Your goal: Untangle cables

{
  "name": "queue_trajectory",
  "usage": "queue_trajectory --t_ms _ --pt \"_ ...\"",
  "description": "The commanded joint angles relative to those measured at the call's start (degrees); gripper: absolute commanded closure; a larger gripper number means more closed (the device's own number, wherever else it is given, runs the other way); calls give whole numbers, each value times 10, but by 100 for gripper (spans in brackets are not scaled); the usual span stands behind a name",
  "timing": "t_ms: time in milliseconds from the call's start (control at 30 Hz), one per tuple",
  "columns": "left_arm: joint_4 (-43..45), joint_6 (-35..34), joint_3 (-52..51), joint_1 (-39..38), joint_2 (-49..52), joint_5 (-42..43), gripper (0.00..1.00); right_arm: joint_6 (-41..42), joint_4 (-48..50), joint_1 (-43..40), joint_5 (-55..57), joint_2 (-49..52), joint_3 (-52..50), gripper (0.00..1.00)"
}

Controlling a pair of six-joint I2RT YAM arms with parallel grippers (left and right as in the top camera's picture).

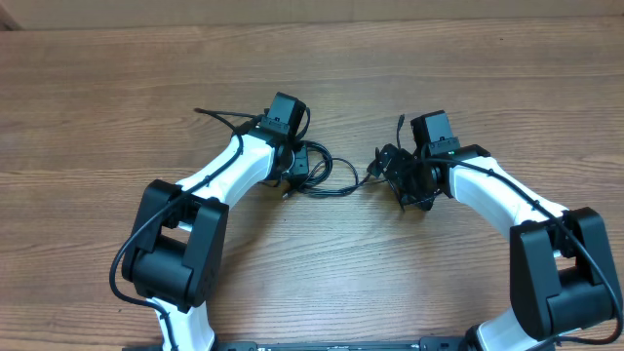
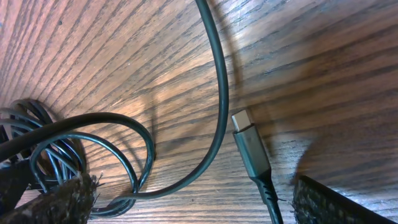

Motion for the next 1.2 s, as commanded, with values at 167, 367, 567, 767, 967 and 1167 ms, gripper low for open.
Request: queue_trajectory --t_ms 167,367,567,767,967,1167 --pt "7 -8 -3 3 -7 -30 48 -82 -55 2 -9 -28 34 0" --pt "8 -8 2 14 -7 0 45 -94 -89 2 -5 -62 105 0" --pt "8 -8 2 33 -7 53 45 -94 -87 2 -4 -64 122 0" --pt "4 -8 2 46 -7 56 46 -143 -161 2 128 -64 122 0" --pt "3 -8 2 47 -7 56 46 -82 -268 -18 421 -64 122 0" --pt "3 -8 2 47 -7 56 46 -57 -219 -54 440 -64 122 0"
